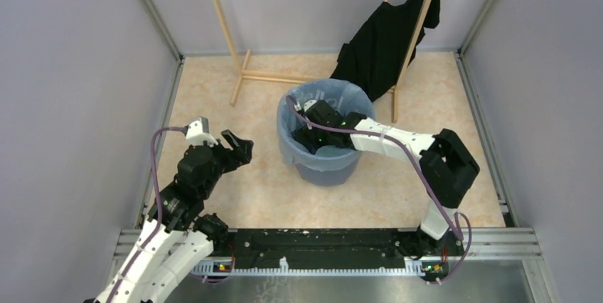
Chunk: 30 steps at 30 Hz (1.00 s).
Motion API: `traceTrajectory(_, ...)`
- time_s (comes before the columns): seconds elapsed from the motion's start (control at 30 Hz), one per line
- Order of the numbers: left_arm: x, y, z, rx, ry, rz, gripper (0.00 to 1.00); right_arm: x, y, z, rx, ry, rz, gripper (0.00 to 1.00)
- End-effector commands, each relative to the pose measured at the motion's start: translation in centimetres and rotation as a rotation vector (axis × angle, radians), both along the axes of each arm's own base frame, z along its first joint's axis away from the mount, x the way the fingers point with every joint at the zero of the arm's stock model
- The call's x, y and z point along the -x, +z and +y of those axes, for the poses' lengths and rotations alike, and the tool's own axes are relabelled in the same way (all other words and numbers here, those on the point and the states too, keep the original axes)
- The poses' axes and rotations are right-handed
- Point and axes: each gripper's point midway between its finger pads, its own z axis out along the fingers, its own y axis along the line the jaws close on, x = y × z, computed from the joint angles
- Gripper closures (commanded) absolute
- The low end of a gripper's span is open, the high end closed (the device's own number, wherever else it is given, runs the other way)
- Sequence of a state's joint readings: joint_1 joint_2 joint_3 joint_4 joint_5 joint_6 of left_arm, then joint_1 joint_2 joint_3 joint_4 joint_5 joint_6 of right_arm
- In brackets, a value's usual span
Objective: Put the trash bags into the trash bin
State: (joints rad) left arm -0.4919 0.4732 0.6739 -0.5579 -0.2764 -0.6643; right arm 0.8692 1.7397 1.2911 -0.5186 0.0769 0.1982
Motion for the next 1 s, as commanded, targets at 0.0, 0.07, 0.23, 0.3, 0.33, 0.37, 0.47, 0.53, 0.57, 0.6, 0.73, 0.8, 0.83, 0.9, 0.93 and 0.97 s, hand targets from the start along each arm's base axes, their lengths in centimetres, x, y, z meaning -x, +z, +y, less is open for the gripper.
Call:
traceTrajectory(0.0,-0.1,0.2,0.8,-0.036,0.031,-0.001,0.16,0.4,-3.1,0.8,-0.005,-0.015,0.035,0.06)
traceTrajectory(0.07,-0.1,-0.1,0.6,-0.026,0.024,0.005,0.15,0.7,-4.0,0.9,0.0,-0.017,0.057,0.06)
traceTrajectory(0.23,-0.1,-0.7,0.2,-0.02,0.011,0.02,0.15,0.5,-3.1,1.1,-0.007,-0.021,0.041,0.06)
traceTrajectory(0.3,-0.2,-0.7,0.0,-0.017,0.004,0.021,0.15,0.3,-1.7,1.1,-0.022,-0.021,0.018,0.06)
traceTrajectory(0.33,-0.2,-0.7,-0.1,-0.016,-0.002,0.021,0.15,0.2,-0.8,1.2,-0.032,-0.019,0.005,0.06)
traceTrajectory(0.37,-0.3,-0.8,-0.3,-0.014,-0.01,0.024,0.15,0.2,0.3,1.3,-0.046,-0.018,-0.007,0.06)
traceTrajectory(0.47,-0.5,-1.0,-1.0,-0.006,-0.033,0.031,0.15,0.2,3.3,1.5,-0.093,-0.016,-0.033,0.06)
traceTrajectory(0.53,-0.7,-1.2,-1.3,-0.003,-0.045,0.038,0.14,0.3,5.4,1.7,-0.137,-0.016,-0.051,0.06)
traceTrajectory(0.57,-0.7,-1.2,-1.4,-0.002,-0.049,0.041,0.14,0.4,6.4,1.7,-0.157,-0.015,-0.061,0.06)
traceTrajectory(0.6,-0.8,-1.2,-1.6,-0.001,-0.054,0.041,0.14,0.5,7.4,1.7,-0.178,-0.018,-0.072,0.06)
traceTrajectory(0.73,-0.9,-1.1,-2.0,0.002,-0.072,0.041,0.12,0.5,10.4,1.3,-0.213,-0.029,-0.108,0.06)
traceTrajectory(0.8,-1.1,-0.8,-2.2,-0.004,-0.083,0.034,0.11,0.5,11.6,1.0,-0.222,-0.034,-0.128,0.06)
traceTrajectory(0.83,-1.2,-0.4,-2.1,-0.015,-0.086,0.025,0.1,0.6,12.1,0.9,-0.227,-0.037,-0.136,0.06)
traceTrajectory(0.9,-1.5,0.5,-1.5,-0.056,-0.07,0.005,0.09,0.6,13.2,0.7,-0.244,-0.038,-0.15,0.06)
traceTrajectory(0.93,-1.7,1.2,-1.2,-0.077,-0.058,-0.012,0.09,0.7,13.9,0.7,-0.257,-0.038,-0.158,0.05)
traceTrajectory(0.97,-2.0,1.9,-0.8,-0.104,-0.049,-0.03,0.08,0.8,14.6,0.6,-0.272,-0.034,-0.166,0.05)
